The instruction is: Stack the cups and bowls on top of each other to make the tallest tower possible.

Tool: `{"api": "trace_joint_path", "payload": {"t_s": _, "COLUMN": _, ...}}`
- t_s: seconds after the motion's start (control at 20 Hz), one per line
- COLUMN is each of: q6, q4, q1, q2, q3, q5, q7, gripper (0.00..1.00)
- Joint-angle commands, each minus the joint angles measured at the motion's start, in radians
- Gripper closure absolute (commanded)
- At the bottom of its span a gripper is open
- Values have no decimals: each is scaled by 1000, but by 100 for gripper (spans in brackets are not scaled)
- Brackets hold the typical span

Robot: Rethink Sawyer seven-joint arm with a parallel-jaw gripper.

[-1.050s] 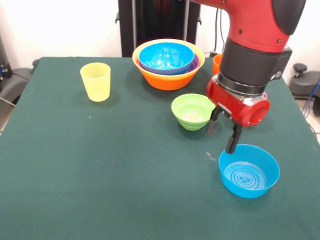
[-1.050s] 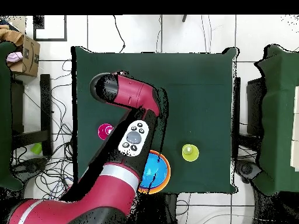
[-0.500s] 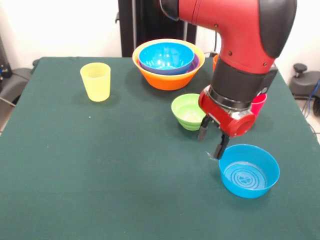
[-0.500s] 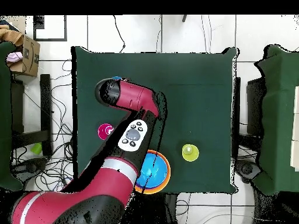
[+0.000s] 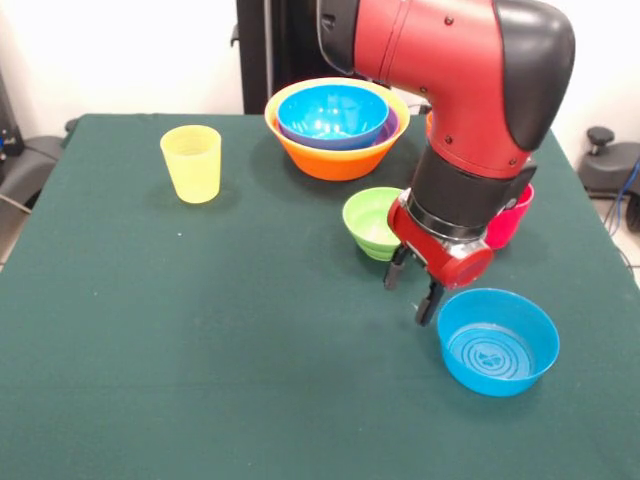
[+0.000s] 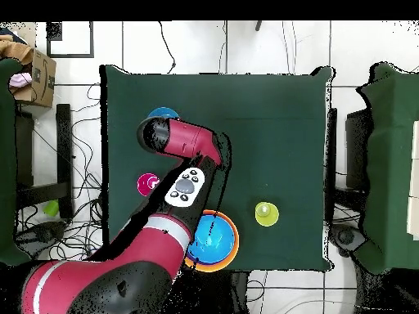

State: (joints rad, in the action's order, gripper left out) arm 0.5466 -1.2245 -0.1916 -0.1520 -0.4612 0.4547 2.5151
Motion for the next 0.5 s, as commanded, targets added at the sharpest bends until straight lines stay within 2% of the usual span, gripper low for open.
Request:
{"api": "trace_joint_path", "payload": {"t_s": 0.05, "q6": 71, "q4": 57, "q1": -46, "q2": 25, "q3": 52, "q5": 5, "q7": 176, "gripper": 0}}
{"api": "trace_joint_path", "payload": {"t_s": 0.25, "q6": 100, "q4": 64, "q1": -66, "q2": 11, "q3": 51, "q5": 26, "q7": 202, "gripper": 0}}
{"api": "trace_joint_path", "payload": {"t_s": 0.5, "q6": 185, "q4": 150, "q1": -117, "q2": 54, "q3": -16, "q5": 74, "q7": 332, "gripper": 0}}
